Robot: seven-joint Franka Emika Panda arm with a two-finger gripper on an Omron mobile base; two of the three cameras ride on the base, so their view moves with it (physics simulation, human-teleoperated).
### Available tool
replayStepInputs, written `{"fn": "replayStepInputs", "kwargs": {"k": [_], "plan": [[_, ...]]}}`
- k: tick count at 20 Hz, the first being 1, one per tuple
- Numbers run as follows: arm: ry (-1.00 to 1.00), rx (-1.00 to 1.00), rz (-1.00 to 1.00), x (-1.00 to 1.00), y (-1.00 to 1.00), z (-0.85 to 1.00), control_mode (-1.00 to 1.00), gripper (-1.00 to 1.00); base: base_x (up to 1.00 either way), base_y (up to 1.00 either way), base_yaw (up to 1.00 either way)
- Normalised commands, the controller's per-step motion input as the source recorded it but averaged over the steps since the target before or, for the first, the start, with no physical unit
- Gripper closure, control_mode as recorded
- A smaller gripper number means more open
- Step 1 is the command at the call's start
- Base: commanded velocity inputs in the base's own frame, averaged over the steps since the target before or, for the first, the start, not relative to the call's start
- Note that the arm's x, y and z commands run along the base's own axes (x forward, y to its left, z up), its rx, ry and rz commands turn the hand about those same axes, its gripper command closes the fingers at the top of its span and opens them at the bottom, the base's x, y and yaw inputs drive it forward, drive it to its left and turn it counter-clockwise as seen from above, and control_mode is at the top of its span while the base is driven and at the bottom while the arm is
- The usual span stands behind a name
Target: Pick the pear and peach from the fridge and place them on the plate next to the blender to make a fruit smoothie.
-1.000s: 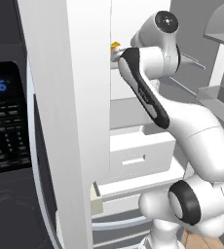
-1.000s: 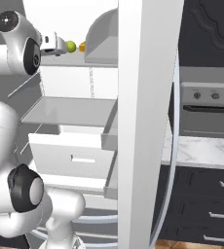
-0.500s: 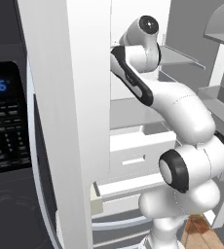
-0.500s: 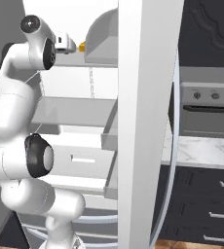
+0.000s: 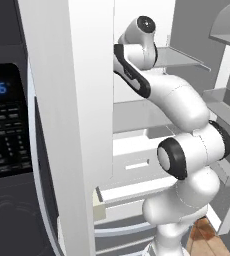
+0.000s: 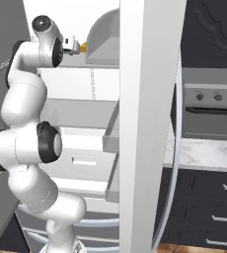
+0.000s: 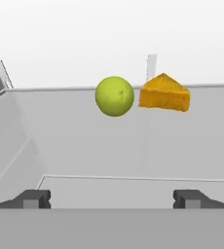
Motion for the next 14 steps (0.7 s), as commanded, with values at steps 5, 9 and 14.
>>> {"fn": "replayStepInputs", "kwargs": {"k": [5, 9, 14], "plan": [[0.05, 0.00, 0.00, 0.52, 0.05, 0.00, -1.00, -1.00, 0.00, 0.00, 0.00], [0.04, 0.00, 0.00, 0.44, 0.00, 0.00, -1.00, -1.00, 0.00, 0.00, 0.00], [0.03, 0.00, 0.00, 0.46, 0.03, -0.12, -1.00, -1.00, 0.00, 0.00, 0.00]]}}
